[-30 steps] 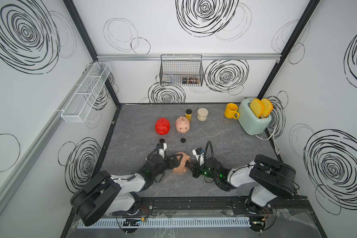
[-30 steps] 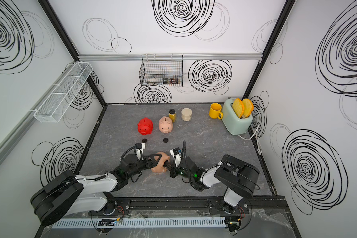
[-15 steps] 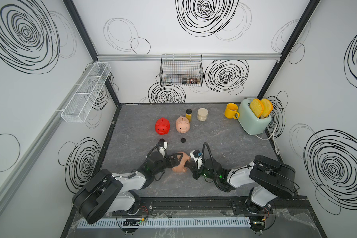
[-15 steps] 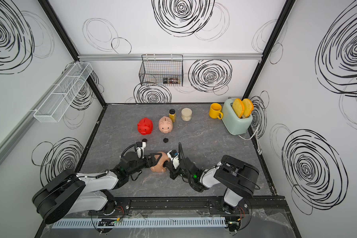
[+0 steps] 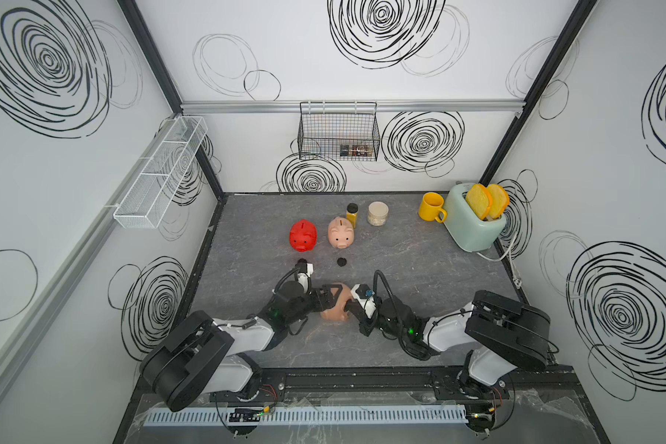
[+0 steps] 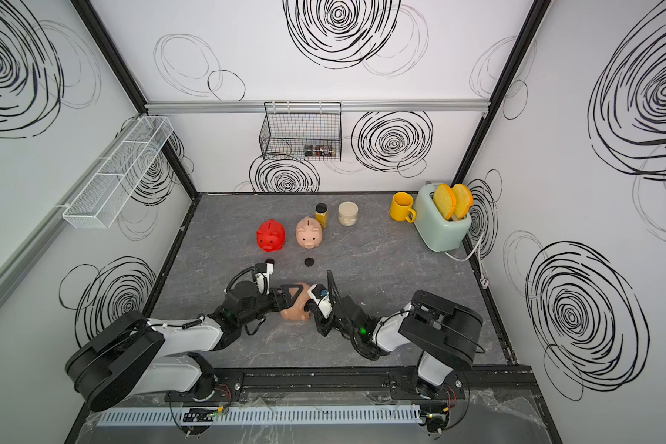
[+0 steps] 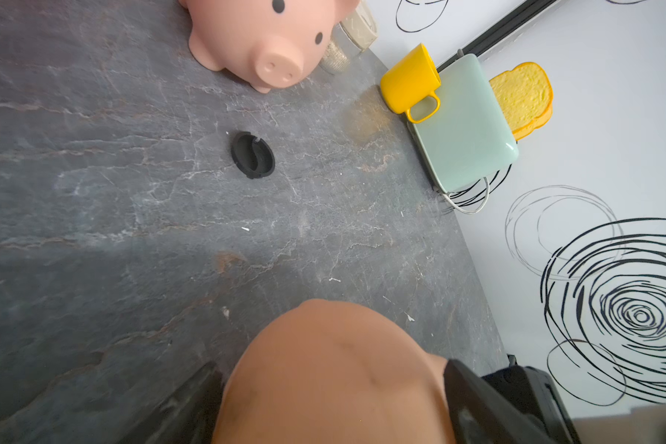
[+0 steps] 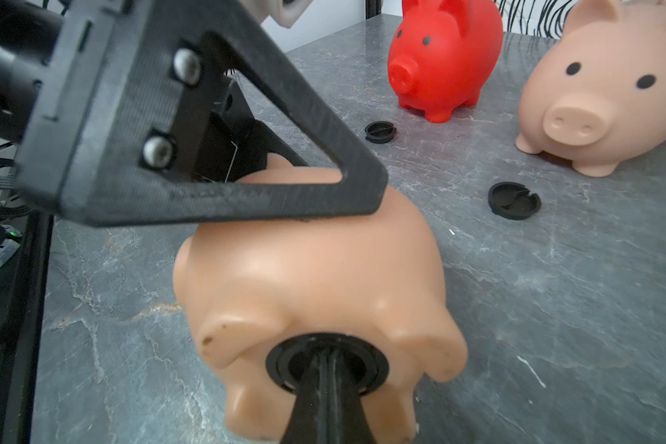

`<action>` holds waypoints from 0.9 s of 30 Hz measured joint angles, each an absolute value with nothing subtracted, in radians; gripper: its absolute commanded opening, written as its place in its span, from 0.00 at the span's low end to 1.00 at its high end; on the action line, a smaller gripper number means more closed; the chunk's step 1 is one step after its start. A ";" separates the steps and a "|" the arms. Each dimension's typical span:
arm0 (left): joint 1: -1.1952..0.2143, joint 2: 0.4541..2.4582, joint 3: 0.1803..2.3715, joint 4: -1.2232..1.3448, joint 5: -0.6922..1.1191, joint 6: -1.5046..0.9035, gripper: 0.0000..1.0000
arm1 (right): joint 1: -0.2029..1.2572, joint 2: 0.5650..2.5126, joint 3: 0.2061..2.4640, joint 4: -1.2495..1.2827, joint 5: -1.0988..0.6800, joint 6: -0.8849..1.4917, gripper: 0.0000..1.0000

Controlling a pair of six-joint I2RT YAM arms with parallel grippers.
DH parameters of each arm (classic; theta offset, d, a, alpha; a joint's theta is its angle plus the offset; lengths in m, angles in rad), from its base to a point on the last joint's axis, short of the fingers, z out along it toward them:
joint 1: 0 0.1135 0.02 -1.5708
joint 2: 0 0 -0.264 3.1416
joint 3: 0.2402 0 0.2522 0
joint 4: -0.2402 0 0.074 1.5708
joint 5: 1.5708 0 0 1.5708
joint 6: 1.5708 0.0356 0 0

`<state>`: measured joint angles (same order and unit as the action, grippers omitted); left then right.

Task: Open piggy banks
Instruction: Open the lid on the piggy bank.

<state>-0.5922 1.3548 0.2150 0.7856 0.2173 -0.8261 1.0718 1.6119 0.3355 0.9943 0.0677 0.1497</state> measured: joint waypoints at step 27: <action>-0.599 1.362 0.215 0.801 0.289 -0.825 0.90 | 1.087 1.501 0.241 0.954 0.135 0.171 0.00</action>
